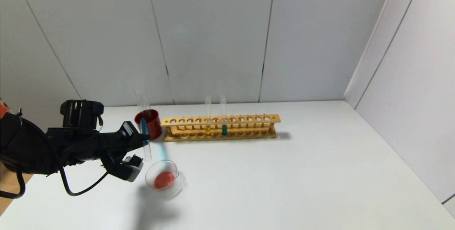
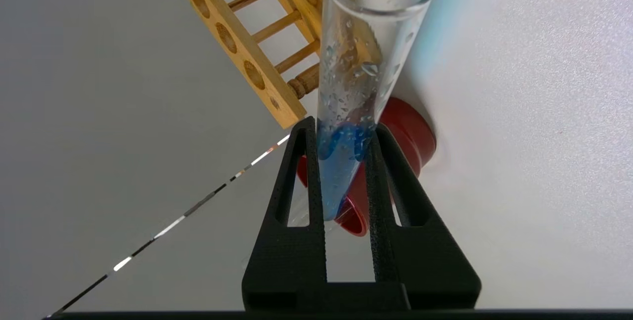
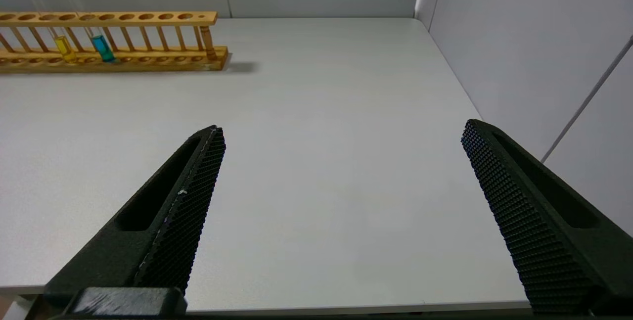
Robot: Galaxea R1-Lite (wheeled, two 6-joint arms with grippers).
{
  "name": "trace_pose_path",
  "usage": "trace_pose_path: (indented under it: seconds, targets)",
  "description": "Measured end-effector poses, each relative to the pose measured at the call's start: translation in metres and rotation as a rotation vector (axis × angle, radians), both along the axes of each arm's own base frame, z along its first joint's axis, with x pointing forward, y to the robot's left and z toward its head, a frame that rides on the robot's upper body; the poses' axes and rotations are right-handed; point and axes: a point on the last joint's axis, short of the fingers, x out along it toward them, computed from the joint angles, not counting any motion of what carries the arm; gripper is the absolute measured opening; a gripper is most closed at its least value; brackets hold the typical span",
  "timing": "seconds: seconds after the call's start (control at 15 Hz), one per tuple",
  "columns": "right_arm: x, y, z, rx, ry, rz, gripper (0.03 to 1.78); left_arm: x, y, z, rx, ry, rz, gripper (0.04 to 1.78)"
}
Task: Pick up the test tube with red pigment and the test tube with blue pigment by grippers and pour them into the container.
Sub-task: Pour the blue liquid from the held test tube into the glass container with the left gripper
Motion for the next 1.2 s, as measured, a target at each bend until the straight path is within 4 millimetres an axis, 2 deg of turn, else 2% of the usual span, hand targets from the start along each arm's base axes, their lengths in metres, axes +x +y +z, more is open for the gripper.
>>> trace_pose_path:
  seconds: [0.67, 1.2]
  targets:
    - [0.0, 0.0, 0.0, 0.0, 0.0, 0.0, 1.75, 0.003, -0.011, 0.003, 0.102, -0.045, -0.075, 0.3]
    - [0.0, 0.0, 0.0, 0.0, 0.0, -0.001, 1.75, 0.008, -0.021, 0.014, 0.173, -0.111, -0.124, 0.3]
